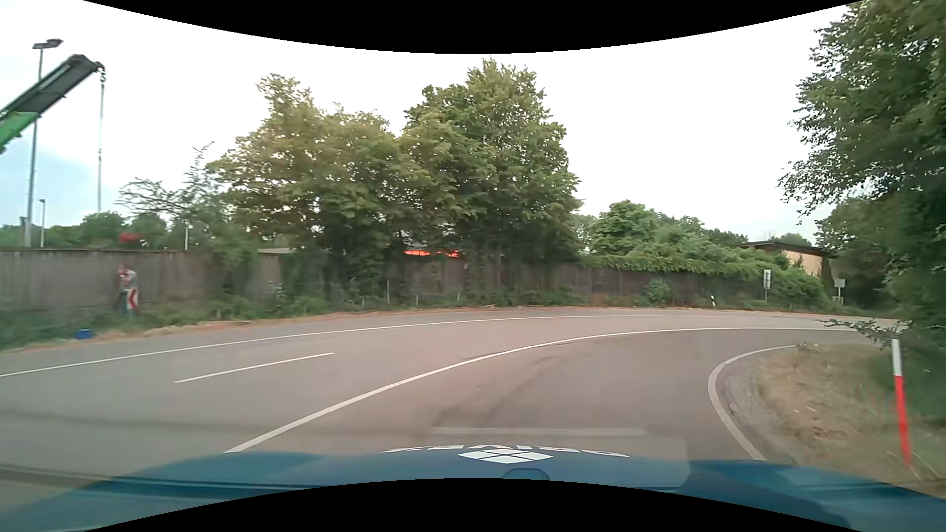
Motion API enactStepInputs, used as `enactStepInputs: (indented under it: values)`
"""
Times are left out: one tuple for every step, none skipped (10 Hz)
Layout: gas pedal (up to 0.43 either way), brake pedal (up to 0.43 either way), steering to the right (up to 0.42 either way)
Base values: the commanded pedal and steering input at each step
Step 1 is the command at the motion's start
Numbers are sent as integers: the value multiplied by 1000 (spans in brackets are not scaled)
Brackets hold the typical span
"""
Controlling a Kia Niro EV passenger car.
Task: Follow the waypoints while adhering to traffic rules and regulations
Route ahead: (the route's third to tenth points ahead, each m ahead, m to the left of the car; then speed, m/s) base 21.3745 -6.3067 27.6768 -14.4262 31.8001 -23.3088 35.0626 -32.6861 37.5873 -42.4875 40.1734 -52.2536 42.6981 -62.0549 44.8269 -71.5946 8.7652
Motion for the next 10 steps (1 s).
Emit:
enactStepInputs:
  values:
    - [189,0,209]
    - [197,0,210]
    - [197,0,210]
    - [197,0,209]
    - [197,0,209]
    - [197,0,207]
    - [197,0,206]
    - [197,0,205]
    - [209,0,199]
    - [209,0,192]
